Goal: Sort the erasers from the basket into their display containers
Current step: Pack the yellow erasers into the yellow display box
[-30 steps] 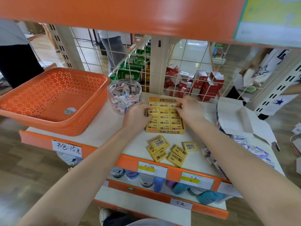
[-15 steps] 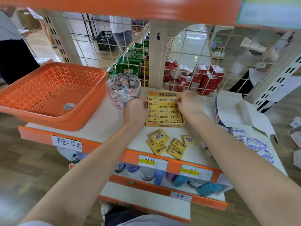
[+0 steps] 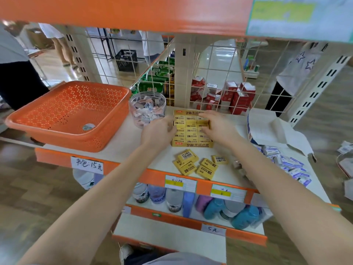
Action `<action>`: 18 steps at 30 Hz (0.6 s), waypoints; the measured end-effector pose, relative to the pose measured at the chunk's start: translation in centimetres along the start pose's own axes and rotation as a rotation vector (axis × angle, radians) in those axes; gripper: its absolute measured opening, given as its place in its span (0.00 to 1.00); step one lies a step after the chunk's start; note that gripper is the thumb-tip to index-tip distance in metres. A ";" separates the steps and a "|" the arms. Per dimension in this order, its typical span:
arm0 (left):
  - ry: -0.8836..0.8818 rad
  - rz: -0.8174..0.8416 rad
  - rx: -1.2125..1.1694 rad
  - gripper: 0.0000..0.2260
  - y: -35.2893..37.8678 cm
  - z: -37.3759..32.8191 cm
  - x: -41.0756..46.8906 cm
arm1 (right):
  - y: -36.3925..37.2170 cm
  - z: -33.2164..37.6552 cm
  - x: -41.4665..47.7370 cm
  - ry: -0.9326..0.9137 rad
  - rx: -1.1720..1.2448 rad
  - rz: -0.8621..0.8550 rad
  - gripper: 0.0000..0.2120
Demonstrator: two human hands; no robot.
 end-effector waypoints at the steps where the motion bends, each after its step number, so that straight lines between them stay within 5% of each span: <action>1: 0.028 0.014 -0.087 0.11 -0.2 -0.2 -0.4 | -0.6 0.7 -0.8 -0.042 0.078 0.020 0.22; 5: 0.061 0.196 -0.374 0.09 0.2 -1.8 -2.9 | -1.3 2.6 -3.7 -0.168 0.279 0.121 0.14; 8: 0.121 0.276 -0.366 0.20 1.0 -3.0 -4.8 | -0.5 2.5 -4.4 -0.175 0.297 0.153 0.12; 18: 0.022 0.069 -0.380 0.14 1.0 -2.2 -6.7 | 1.8 3.0 -7.3 -0.278 0.234 0.274 0.18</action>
Point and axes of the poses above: each hand's wrist, its own x-axis towards the middle knuckle, its own y-axis out of the palm, z = x × y, the point moved 8 cm from there along x, towards the middle knuckle, and after that the axes turned 13 degrees about y, right-handed, at the moved point
